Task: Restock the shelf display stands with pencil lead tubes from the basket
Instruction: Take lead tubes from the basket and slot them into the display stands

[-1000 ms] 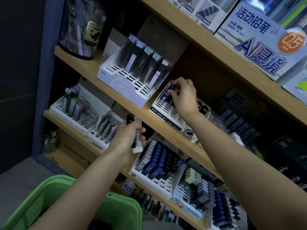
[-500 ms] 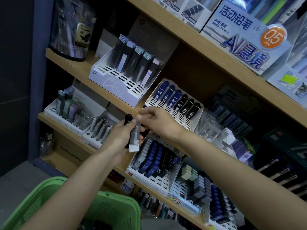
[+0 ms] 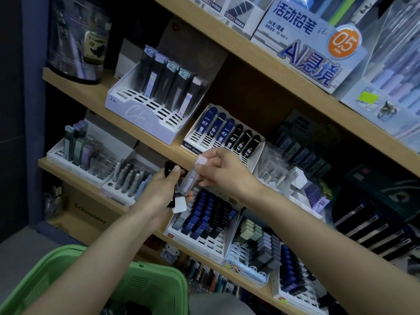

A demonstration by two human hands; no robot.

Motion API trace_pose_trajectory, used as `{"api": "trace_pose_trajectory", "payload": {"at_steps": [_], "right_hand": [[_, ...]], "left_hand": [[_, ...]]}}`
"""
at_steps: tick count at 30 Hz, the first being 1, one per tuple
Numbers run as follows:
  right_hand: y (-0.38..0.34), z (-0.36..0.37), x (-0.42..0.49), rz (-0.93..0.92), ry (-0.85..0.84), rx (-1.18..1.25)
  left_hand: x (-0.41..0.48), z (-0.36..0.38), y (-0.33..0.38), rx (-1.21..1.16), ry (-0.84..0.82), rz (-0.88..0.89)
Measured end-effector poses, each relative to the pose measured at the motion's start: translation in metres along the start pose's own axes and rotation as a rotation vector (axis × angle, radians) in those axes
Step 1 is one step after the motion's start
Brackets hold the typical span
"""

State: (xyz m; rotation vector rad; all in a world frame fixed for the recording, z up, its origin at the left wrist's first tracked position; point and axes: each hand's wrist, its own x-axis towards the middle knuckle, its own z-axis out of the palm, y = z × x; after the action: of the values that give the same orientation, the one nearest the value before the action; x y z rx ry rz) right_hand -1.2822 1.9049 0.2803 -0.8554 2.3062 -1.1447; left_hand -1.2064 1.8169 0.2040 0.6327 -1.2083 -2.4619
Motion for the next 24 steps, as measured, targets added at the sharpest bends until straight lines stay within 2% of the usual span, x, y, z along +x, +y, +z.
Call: {"api": "trace_pose_trajectory", "payload": {"at_steps": [3, 9, 17, 20, 24], "right_hand": [[0.007, -0.01, -0.012, -0.03, 0.065, 0.017], [0.016, -0.042, -0.048, -0.082, 0.09, 0.128], [0.041, -0.081, -0.086, -0.171, 0.183, 0.008], [0.047, -0.101, -0.094, -0.244, 0.324, 0.023], [0.061, -0.139, -0.084, -0.317, 0.664, -0.03]], "left_hand": [[-0.005, 0.005, -0.006, 0.032, -0.03, -0.009], [-0.028, 0.024, -0.029, 0.188, -0.142, 0.006], [-0.047, 0.064, -0.04, 0.179, -0.207, 0.062], [-0.048, 0.079, -0.036, 0.147, -0.205, 0.061], [-0.047, 0.096, -0.031, 0.136, -0.254, 0.091]]}}
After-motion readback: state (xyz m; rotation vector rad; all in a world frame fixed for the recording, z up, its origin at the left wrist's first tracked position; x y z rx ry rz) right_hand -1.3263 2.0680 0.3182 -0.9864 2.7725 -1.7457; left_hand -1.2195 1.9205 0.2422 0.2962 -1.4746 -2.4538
